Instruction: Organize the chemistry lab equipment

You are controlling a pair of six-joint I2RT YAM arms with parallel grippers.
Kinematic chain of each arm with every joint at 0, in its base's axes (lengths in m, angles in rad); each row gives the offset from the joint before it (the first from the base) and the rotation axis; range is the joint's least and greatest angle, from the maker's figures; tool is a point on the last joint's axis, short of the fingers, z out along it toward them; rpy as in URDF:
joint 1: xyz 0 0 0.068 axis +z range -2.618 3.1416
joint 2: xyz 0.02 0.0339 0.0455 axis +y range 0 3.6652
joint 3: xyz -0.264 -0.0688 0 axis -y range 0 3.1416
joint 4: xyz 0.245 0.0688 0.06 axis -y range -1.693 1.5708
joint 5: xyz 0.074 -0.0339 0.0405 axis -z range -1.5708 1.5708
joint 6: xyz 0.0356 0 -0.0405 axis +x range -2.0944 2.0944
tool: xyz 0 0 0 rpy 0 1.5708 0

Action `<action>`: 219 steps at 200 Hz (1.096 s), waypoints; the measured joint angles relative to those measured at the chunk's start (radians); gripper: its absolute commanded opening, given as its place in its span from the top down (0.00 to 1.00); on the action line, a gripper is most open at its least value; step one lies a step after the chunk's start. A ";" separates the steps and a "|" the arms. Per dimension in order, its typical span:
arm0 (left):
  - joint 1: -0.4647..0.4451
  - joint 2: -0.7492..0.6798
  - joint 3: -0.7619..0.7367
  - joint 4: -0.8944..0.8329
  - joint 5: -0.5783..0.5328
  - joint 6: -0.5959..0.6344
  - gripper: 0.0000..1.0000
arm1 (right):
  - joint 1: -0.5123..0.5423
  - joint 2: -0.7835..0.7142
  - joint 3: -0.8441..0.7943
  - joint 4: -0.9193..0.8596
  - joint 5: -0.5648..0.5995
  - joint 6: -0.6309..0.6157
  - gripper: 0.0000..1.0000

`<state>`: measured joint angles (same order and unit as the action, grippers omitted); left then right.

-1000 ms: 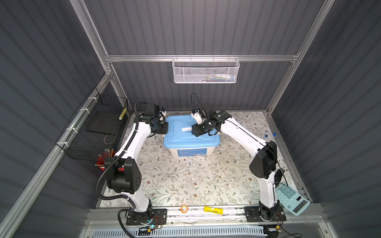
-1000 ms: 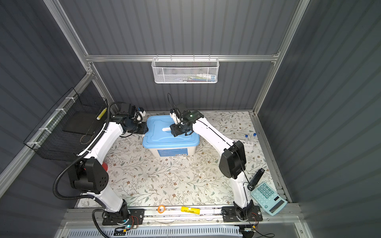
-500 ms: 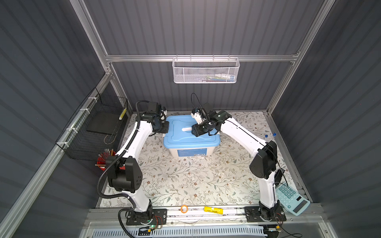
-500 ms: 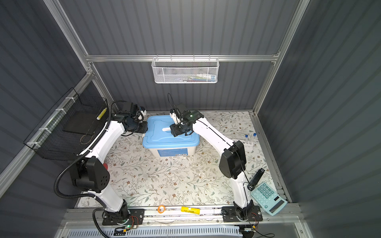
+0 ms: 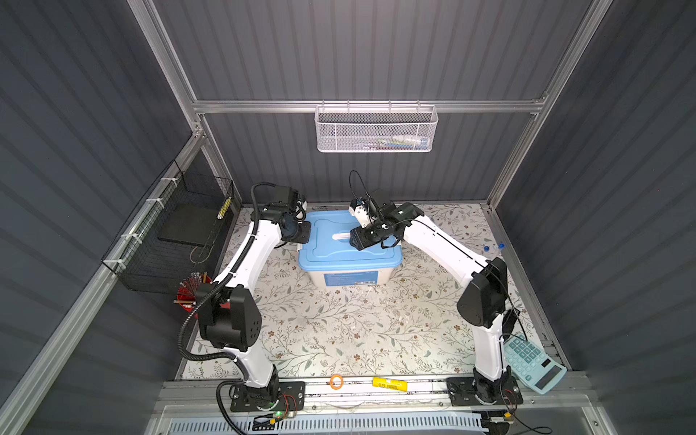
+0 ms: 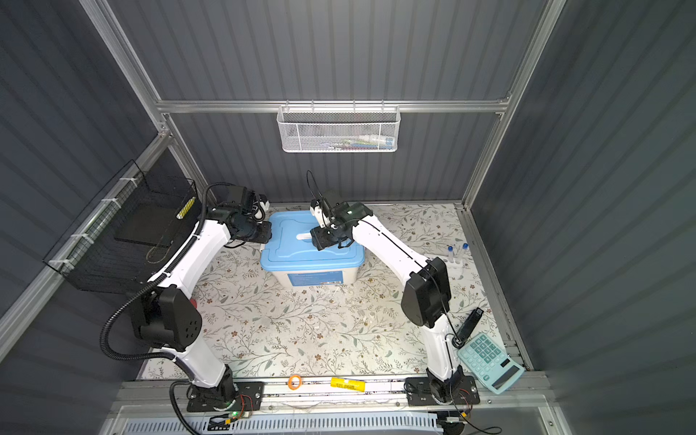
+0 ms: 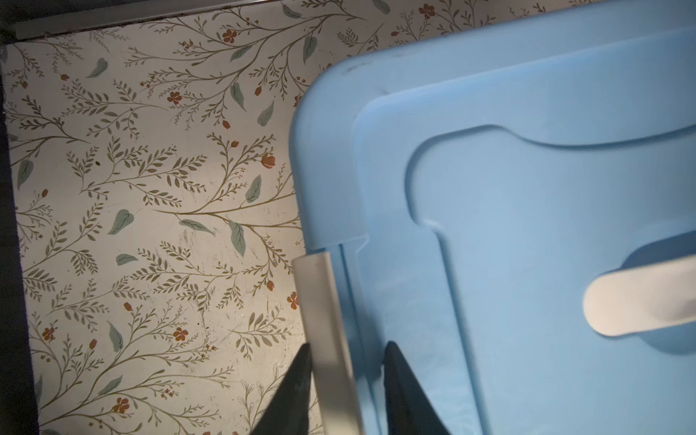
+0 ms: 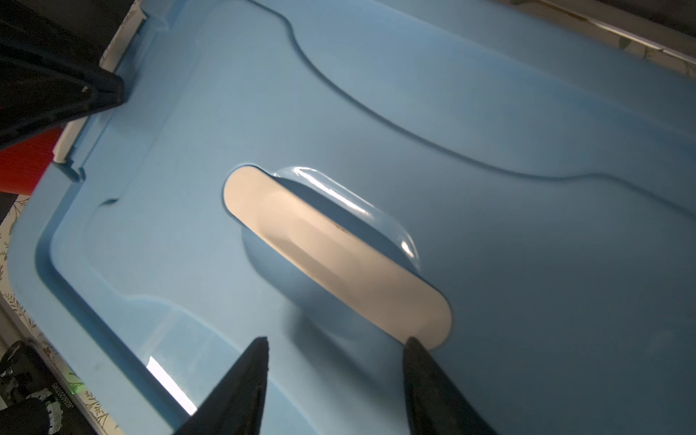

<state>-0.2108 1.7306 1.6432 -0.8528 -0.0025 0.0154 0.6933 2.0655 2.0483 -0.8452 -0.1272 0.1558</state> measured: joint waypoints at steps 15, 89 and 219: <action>-0.001 0.000 0.000 0.000 -0.003 0.000 0.68 | 0.000 -0.002 -0.002 0.002 0.000 0.000 0.42; -0.026 0.007 0.008 0.003 -0.016 -0.011 0.73 | -0.002 -0.028 -0.040 0.012 -0.004 0.000 0.42; -0.063 0.022 0.023 0.003 -0.083 -0.011 0.77 | -0.007 -0.058 -0.111 0.091 -0.032 0.001 0.42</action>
<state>-0.2741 1.7527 1.6657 -0.8501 -0.0856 0.0040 0.6865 2.0079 1.9373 -0.7544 -0.1589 0.1566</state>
